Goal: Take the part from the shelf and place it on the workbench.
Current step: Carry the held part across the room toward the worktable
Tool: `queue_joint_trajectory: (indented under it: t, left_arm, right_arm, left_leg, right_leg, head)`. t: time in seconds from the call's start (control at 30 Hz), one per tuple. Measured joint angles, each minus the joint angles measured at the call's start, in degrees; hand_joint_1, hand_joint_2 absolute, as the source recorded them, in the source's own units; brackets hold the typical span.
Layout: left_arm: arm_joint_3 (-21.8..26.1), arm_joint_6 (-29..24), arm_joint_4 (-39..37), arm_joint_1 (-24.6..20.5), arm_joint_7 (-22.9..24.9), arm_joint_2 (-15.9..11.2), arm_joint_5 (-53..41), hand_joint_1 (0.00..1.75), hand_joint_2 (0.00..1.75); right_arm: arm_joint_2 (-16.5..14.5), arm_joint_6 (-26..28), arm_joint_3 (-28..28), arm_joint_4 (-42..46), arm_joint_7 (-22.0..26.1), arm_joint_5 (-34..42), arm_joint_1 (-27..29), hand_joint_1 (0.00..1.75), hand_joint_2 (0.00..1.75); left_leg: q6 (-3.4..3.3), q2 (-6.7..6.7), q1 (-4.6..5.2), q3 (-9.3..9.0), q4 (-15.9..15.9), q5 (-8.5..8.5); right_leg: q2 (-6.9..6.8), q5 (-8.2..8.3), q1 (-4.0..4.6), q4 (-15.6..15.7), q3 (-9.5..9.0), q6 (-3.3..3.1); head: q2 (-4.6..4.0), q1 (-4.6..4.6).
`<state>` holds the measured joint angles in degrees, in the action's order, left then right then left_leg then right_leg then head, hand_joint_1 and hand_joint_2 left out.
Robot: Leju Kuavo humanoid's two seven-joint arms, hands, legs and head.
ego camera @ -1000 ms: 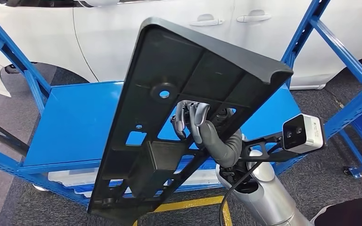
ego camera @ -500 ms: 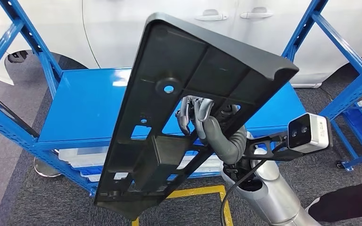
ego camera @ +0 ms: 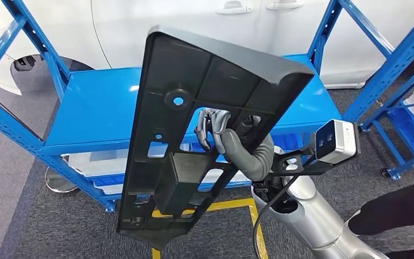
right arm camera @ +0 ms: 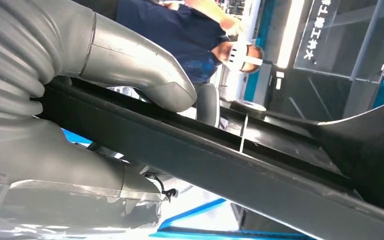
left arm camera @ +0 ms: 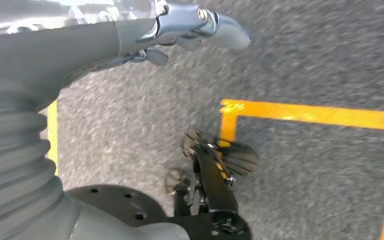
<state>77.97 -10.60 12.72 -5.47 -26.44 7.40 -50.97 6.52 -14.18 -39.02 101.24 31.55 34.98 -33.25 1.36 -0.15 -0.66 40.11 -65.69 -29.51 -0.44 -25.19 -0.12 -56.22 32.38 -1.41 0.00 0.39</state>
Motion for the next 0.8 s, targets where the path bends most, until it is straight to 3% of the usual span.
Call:
queue_joint_trajectory:
  t: [0.03, 0.07, 0.1, 0.13, 0.2, 0.27, 0.3, 0.37, 0.4, 0.43, 0.47, 0.53, 0.57, 0.6, 0.63, 0.67, 0.7, 0.77, 0.8]
  left_arm:
    - [-0.02, -0.2, 0.0, 0.05, 0.09, 0.01, 0.04, 0.0, 1.75]
    - [-0.03, -0.43, 0.0, 0.06, 0.15, 0.03, 0.13, 0.0, 1.75]
    - [-0.03, -0.62, 0.0, 0.06, 0.19, 0.04, 0.23, 0.0, 1.75]
    - [-0.03, -0.73, 0.0, 0.07, 0.23, 0.05, 0.34, 0.0, 1.75]
    - [-0.03, -0.8, 0.0, 0.02, 0.24, 0.0, 0.46, 0.0, 1.75]
    - [-0.03, -0.78, 0.01, -0.05, 0.19, -0.1, 0.47, 0.0, 1.75]
    - [-0.03, -0.77, 0.01, -0.04, 0.16, -0.14, 0.45, 0.0, 1.75]
    - [-0.04, -0.75, 0.0, 0.09, 0.16, -0.16, 0.4, 0.0, 1.75]
    - [-0.04, -0.77, 0.0, 0.12, 0.2, -0.19, 0.38, 0.0, 1.75]
    - [-0.04, -0.81, 0.01, 0.12, 0.24, -0.22, 0.38, 0.0, 1.75]
    - [-0.04, -0.87, 0.01, 0.11, 0.24, -0.27, 0.37, 0.0, 1.75]
    - [-0.05, -0.97, 0.02, 0.08, 0.07, -0.48, 0.36, 0.0, 1.75]
    - [-0.07, -0.98, 0.02, 0.09, -0.06, -0.63, 0.29, 0.0, 1.75]
    - [-0.09, -0.96, 0.02, 0.09, -0.2, -0.8, 0.2, 0.0, 1.75]
    - [-0.11, -0.91, 0.02, 0.09, -0.32, -0.96, 0.11, 0.0, 1.75]
    - [-0.14, -0.85, 0.02, 0.08, -0.4, -1.12, 0.01, 0.0, 1.75]
    - [-0.19, -0.76, 0.02, 0.08, -0.44, -1.28, -0.07, 0.0, 1.75]
    - [-0.39, -0.56, 0.03, 0.07, -0.42, -1.6, -0.35, 0.0, 1.75]
    - [-0.52, -0.49, 0.03, 0.08, -0.37, -1.77, -0.5, 0.0, 1.75]
  right_arm:
    - [0.02, -0.19, -0.16, -0.04, 0.16, -0.23, 0.41, 1.75, 1.75]
    - [0.03, -0.48, -0.32, -0.13, 0.3, -0.46, 0.8, 1.75, 1.75]
    - [0.03, -0.84, -0.45, -0.26, 0.4, -0.67, 1.08, 1.75, 1.75]
    - [0.03, -1.14, -0.57, -0.42, 0.46, -0.82, 1.23, 1.75, 1.75]
    - [0.04, -1.61, -0.71, -0.68, 0.53, -0.92, 1.29, 1.75, 1.75]
    - [0.11, -1.92, -0.71, -0.8, 0.59, -0.87, 1.28, 1.75, 1.75]
    - [0.15, -2.02, -0.7, -0.81, 0.66, -0.84, 1.27, 1.75, 1.75]
    - [0.22, -1.99, -0.65, -0.8, 0.8, -1.06, 1.39, 1.75, 1.75]
    - [0.25, -1.78, -0.56, -0.75, 0.86, -1.26, 1.52, 1.75, 1.75]
    - [0.28, -1.55, -0.46, -0.62, 0.88, -1.5, 1.69, 1.75, 1.75]
    - [0.31, -1.32, -0.31, -0.43, 0.89, -1.7, 1.86, 1.75, 1.75]
    - [0.33, -1.07, -0.01, 0.15, 0.94, -2.02, 2.2, 1.75, 1.75]
    - [0.33, -0.95, 0.15, 0.44, 0.96, -2.2, 2.37, 1.75, 1.75]
    - [0.34, -0.77, 0.33, 0.77, 0.96, -2.4, 2.51, 1.75, 1.75]
    - [0.33, -0.52, 0.52, 1.11, 0.92, -2.56, 2.61, 1.75, 1.75]
    - [0.33, -0.22, 0.75, 1.5, 0.86, -2.67, 2.68, 1.75, 1.75]
    - [0.32, 0.09, 1.02, 1.96, 0.75, -2.72, 2.7, 1.75, 1.75]
    - [0.32, 0.64, 1.62, 2.99, 0.49, -2.85, 2.75, 1.75, 1.75]
    - [0.33, 0.83, 1.92, 3.44, 0.38, -2.96, 2.78, 1.75, 1.75]
  left_leg:
    - [0.16, 0.0, -0.03, 0.69, -3.83, -2.27]
    - [0.29, 0.01, -0.04, 0.91, -6.8, -3.32]
    - [0.36, 0.01, -0.04, 0.35, -8.16, -3.08]
    - [0.34, 0.01, -0.04, -1.15, -7.46, -1.82]
    - [0.03, 0.0, -0.02, -6.52, -0.84, 0.28]
    - [-0.51, -0.07, 0.26, -11.05, 6.08, -0.1]
    - [-0.76, -0.11, 0.45, -11.96, 7.8, -0.61]
    - [-1.36, -0.06, 0.45, -11.65, 8.38, 0.23]
    - [-1.73, 0.09, 0.31, -11.28, 8.6, 0.83]
    - [-2.16, 0.24, 0.14, -10.68, 8.79, 1.6]
    - [-2.47, 0.39, -0.01, -9.98, 8.93, 2.38]
    - [-2.75, 0.51, 0.09, -8.1, 8.81, 3.82]
    - [-2.7, 0.55, 0.12, -7.14, 8.7, 4.5]
    - [-2.63, 0.6, 0.14, -6.16, 8.55, 5.16]
    - [-2.52, 0.62, 0.14, -5.18, 8.36, 5.79]
    - [-2.38, 0.64, 0.13, -4.26, 8.15, 6.38]
    - [-2.21, 0.63, 0.13, -3.49, 7.93, 6.94]
    - [-1.69, 0.54, 0.23, -2.58, 7.74, 7.99]
    - [-1.38, 0.5, 0.22, -2.44, 7.87, 8.57]
  right_leg:
    - [-0.06, 0.53, 0.09, -0.11, 0.72, -0.09]
    - [-0.12, 1.03, 0.17, -0.29, 1.51, -0.12]
    - [-0.16, 1.52, 0.23, -0.56, 2.37, -0.1]
    - [-0.18, 1.97, 0.27, -0.89, 3.27, -0.04]
    - [-0.13, 2.76, 0.3, -1.64, 4.84, 0.22]
    - [-0.14, 3.54, 0.36, -2.08, 5.65, 0.73]
    - [-0.17, 4.01, 0.34, -2.07, 5.79, 1.07]
    - [-0.17, 4.97, 0.33, -1.76, 5.93, 1.71]
    - [-0.07, 4.57, 0.33, -1.98, 6.24, 2.03]
    - [0.04, 3.02, 0.3, -3.07, 6.78, 2.31]
    - [0.14, 0.38, 0.19, -5.36, 7.57, 2.59]
    - [0.22, -5.63, -0.13, -12.82, 9.3, 3.05]
    - [0.22, -7.04, -0.24, -16.38, 9.75, 3.21]
    - [0.22, -6.95, -0.33, -18.57, 9.5, 3.31]
    - [0.22, -5.67, -0.41, -18.85, 8.38, 3.32]
    - [0.22, -4.02, -0.49, -16.98, 6.2, 3.26]
    - [0.25, -3.17, -0.55, -13.31, 3.06, 3.09]
    - [0.36, -4.13, -0.34, -4.65, -3.07, 2.56]
    - [0.42, -4.94, -0.16, -1.89, -4.72, 2.26]
  head:
    - [0.0, -0.08]
    - [0.0, -0.08]
    - [0.0, -0.08]
    - [0.0, -0.08]
    - [0.01, -0.1]
    - [0.01, -0.06]
    - [0.01, -0.15]
    - [0.0, -0.32]
    - [0.0, -0.4]
    - [0.0, -0.27]
    - [0.0, -0.14]
    - [0.0, 0.09]
    - [0.0, 0.09]
    - [0.0, 0.1]
    - [0.01, 0.11]
    - [0.01, 0.11]
    - [0.01, 0.1]
    - [0.0, 0.04]
    - [0.0, 0.11]
